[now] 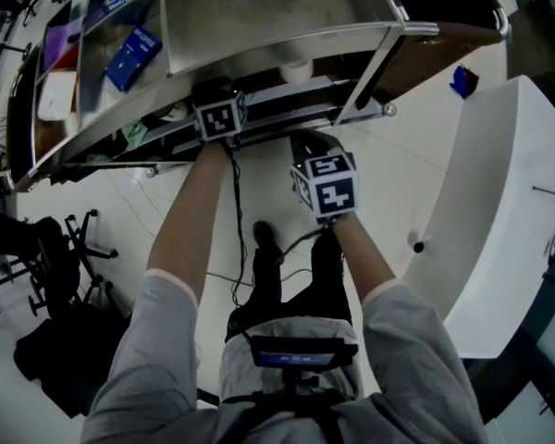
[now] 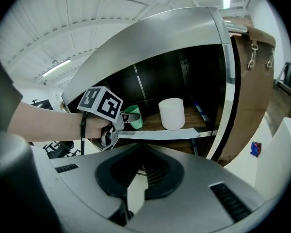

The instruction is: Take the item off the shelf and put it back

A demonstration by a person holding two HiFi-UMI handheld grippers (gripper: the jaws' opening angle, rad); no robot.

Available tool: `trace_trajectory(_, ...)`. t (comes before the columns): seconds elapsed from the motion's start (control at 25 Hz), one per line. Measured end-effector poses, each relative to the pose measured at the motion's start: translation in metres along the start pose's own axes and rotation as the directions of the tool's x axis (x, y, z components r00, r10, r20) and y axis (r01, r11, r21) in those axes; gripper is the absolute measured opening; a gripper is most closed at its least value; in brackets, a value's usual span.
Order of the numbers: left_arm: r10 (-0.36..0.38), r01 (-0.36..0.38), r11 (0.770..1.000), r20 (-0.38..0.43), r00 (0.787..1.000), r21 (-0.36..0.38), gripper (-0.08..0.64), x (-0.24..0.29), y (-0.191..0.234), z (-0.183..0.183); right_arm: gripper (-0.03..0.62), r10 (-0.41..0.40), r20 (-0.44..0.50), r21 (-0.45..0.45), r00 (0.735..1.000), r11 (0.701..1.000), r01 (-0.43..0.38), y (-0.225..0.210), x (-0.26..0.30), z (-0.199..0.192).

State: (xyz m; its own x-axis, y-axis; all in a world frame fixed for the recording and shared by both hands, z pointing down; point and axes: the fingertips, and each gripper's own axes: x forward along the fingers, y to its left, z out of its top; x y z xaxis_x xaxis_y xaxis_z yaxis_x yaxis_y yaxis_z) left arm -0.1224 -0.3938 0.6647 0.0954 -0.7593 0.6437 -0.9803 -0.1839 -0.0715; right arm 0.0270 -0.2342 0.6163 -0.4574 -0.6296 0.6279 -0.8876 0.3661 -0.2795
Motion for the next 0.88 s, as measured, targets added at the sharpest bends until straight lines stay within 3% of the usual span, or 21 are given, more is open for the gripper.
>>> trace_trajectory(0.56, -0.042, 0.042, 0.999, -0.022, 0.999, 0.012, 0.302, -0.044, -0.011, -0.004, 0.009, -0.008, 0.01, -0.021, 1.0, 1.0, 0.008, 0.006, -0.017, 0.012)
trace_trajectory(0.88, -0.08, 0.079, 0.997, 0.033, 0.996, 0.006, 0.301, -0.108, -0.011, -0.004, 0.009, -0.01, 0.016, -0.039, 1.0, 0.999, 0.011, 0.023, -0.04, 0.016)
